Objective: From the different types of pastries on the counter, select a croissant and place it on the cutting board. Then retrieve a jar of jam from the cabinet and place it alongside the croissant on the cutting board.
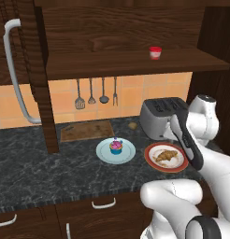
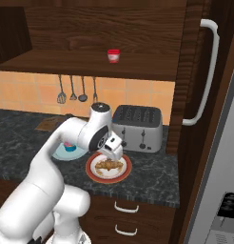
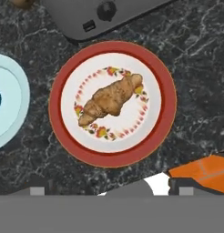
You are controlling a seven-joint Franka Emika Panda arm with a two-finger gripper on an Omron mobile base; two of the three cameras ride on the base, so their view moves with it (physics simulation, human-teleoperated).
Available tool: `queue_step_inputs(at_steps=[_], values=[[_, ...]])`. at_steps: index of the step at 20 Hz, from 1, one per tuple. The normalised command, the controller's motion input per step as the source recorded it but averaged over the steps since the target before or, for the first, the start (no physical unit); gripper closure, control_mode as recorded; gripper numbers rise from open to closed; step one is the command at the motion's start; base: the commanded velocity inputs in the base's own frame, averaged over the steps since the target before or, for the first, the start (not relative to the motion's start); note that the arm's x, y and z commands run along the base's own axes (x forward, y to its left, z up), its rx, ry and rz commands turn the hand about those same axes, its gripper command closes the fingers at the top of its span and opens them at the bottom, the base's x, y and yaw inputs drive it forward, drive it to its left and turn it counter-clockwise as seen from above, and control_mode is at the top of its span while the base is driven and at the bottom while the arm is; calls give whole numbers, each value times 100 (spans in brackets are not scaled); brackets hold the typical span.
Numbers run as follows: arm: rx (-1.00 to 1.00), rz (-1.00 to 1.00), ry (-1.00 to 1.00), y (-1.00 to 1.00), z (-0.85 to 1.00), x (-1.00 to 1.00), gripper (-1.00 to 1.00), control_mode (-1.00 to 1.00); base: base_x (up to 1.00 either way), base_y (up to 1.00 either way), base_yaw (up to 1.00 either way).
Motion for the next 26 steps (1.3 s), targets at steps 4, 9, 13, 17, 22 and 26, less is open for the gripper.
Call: queue_step_inputs(at_steps=[4,9,13,17,22,26], values=[[9,-17,4,-4,-60,38,-100,-100,0,0,0],[9,-12,12,-5,-57,43,-100,-100,0,0,0],[8,-10,15,-5,-35,45,-100,-100,0,0,0],[4,-9,14,-5,-30,43,-100,-100,0,0,0],[10,-8,2,-13,-35,45,-100,-100,0,0,0],[11,-5,0,-10,-41,34,-100,-100,0,0,0]])
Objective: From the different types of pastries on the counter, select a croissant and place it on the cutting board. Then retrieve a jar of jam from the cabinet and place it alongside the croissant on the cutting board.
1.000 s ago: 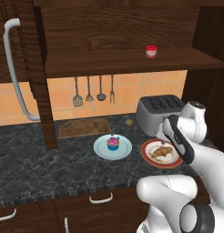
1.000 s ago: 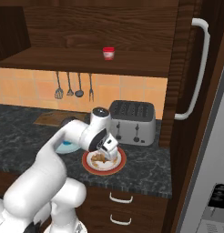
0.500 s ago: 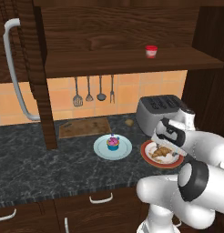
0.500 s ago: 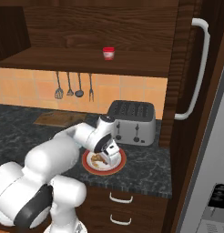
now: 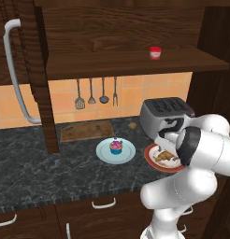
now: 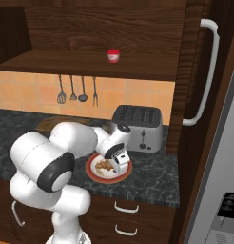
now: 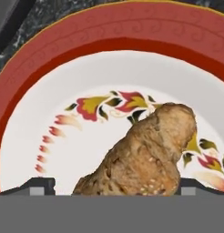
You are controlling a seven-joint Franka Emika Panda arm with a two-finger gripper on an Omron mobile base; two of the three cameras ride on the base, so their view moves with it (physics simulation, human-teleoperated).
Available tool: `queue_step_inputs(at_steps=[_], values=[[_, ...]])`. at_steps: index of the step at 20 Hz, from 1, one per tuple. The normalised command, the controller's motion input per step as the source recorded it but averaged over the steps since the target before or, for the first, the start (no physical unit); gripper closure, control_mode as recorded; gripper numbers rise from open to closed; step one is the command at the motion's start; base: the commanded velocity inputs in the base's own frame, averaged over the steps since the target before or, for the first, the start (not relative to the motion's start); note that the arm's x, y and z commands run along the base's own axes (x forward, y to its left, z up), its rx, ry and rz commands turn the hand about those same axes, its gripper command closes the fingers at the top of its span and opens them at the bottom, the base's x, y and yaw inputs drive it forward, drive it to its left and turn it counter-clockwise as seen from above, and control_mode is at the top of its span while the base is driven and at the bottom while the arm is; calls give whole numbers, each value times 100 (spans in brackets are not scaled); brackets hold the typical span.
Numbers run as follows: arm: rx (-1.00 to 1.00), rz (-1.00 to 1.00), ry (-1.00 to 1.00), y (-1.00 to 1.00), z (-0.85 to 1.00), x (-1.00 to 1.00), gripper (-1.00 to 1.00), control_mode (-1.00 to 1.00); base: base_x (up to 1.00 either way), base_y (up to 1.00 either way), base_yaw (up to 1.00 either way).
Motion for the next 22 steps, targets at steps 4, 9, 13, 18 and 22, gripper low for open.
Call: queue_step_inputs(at_steps=[4,9,13,18,22], values=[[2,-3,0,0,-47,-3,100,-100,0,0,0],[0,1,-1,14,-9,-18,100,-100,0,0,0],[-2,-2,-1,65,26,-19,100,-100,0,0,0],[-4,0,-6,61,95,-62,100,-100,0,0,0],[-3,1,-11,76,100,-46,100,-100,0,0,0]])
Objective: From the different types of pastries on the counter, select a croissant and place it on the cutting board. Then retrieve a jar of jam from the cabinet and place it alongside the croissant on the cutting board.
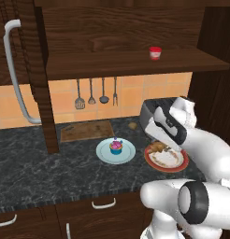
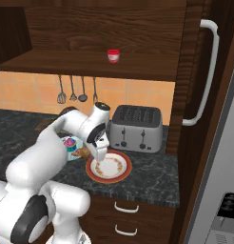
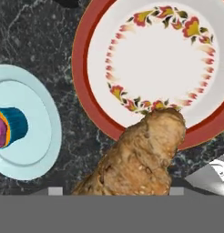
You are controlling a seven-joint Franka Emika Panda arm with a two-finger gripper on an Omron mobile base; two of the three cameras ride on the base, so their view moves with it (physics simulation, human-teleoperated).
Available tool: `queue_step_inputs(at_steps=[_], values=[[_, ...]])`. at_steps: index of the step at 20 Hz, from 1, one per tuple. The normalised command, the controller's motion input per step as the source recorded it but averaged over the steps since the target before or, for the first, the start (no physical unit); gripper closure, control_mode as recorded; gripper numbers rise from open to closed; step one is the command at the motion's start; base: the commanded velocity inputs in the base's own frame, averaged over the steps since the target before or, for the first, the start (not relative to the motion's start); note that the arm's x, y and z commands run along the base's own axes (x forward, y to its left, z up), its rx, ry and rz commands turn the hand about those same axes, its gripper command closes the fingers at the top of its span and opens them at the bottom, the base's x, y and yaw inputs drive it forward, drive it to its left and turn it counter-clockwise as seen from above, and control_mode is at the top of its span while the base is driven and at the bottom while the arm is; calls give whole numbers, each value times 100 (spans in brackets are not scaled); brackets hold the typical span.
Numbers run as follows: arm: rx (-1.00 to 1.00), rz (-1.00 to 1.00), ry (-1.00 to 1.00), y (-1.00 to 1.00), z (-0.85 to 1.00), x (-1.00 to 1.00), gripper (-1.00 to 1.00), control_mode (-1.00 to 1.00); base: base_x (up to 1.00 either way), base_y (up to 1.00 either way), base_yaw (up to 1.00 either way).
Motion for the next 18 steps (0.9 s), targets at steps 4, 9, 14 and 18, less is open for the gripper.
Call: queue_step_inputs(at_steps=[4,9,14,18], values=[[-1,3,-12,82,94,-11,100,-100,0,0,0],[-1,1,-15,86,68,0,100,-100,0,0,0],[-6,3,-9,86,49,6,100,-100,0,0,0],[-16,2,0,90,6,24,100,-100,0,0,0]])
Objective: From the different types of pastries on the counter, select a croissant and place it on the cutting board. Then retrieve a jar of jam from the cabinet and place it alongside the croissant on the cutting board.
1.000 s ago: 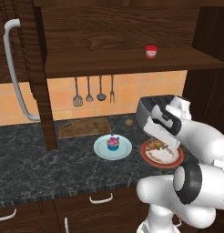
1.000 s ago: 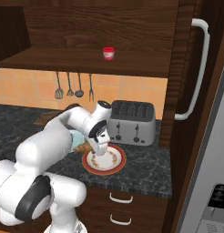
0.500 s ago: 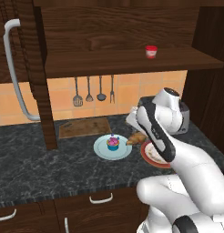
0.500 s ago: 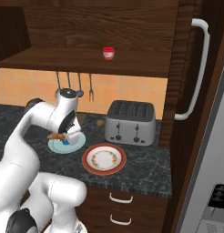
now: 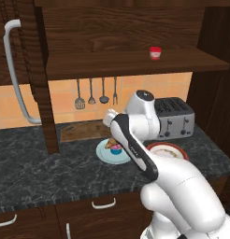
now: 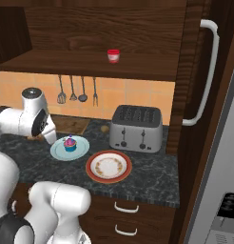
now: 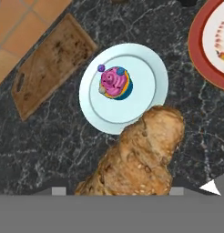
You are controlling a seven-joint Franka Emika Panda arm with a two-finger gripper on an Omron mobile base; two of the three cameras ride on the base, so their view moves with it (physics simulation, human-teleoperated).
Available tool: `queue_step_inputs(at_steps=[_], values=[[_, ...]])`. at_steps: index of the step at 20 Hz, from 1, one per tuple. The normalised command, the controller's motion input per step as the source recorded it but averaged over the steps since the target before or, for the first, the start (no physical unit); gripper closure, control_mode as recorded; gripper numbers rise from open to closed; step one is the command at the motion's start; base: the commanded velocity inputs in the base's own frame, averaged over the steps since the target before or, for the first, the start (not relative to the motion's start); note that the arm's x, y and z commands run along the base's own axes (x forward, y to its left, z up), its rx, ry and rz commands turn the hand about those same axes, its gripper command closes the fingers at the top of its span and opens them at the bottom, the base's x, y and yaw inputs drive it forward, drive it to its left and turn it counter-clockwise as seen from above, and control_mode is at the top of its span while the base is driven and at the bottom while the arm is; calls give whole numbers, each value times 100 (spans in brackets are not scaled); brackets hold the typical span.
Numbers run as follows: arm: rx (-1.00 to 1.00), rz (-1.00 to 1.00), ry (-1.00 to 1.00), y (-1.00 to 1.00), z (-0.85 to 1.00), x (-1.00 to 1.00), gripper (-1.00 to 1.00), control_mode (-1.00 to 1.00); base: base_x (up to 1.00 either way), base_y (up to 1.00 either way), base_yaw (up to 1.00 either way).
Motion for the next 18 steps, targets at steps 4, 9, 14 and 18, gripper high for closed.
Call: queue_step_inputs(at_steps=[4,9,14,18], values=[[-10,0,0,72,0,27,100,-100,0,0,0],[-2,0,-1,24,-5,51,100,-100,0,0,0],[0,0,-1,14,-16,58,100,-100,0,0,0],[-3,0,0,29,-33,44,100,-100,0,0,0]])
